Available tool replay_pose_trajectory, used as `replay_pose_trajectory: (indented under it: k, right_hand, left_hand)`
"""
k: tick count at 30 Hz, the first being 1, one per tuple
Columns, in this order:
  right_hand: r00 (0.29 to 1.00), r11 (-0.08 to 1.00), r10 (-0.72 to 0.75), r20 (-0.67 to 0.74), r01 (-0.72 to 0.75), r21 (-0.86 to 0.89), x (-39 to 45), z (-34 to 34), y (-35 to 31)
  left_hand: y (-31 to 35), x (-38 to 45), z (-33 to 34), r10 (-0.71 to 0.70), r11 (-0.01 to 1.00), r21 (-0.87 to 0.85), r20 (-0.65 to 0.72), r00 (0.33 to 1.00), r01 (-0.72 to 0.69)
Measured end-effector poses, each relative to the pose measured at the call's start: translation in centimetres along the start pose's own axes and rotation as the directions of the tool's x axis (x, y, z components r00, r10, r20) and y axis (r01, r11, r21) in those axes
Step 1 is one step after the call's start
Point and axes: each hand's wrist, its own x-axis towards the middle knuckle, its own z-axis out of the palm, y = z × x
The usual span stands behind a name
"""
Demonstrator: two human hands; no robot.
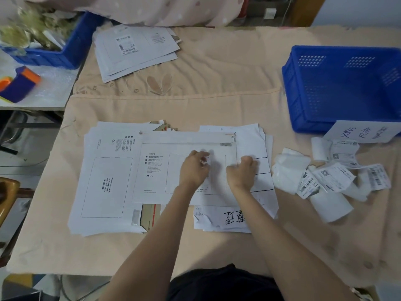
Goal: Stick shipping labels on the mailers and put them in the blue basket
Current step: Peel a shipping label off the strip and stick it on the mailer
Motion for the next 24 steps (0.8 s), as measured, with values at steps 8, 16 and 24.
replay_pose_trajectory:
  k: [8,16,24]
  right_hand:
    - [0.965,0.857,0.242,0.098,-0.260,0.445,1.2,-1.1,-1.2]
    - [0.916,0.683,0.270,0.298,-0.400,0.610,1.5,-1.8,-3.2]
    - [0.934,0.820,0.163,0.317,-0.307,0.483,2.2,-2.0,-4.9]
  left_hand:
    - [3.8,1.4,2.1,-0.117,0.966,0.249,0.197,0.973,0.066]
    - [5.4,1.5,1.9,-0.142,0.959,0.261,0.118,0.983,0.107]
    - [5.4,2.2,1.9,-0.203,0.903,0.424,0.277,0.939,0.071]
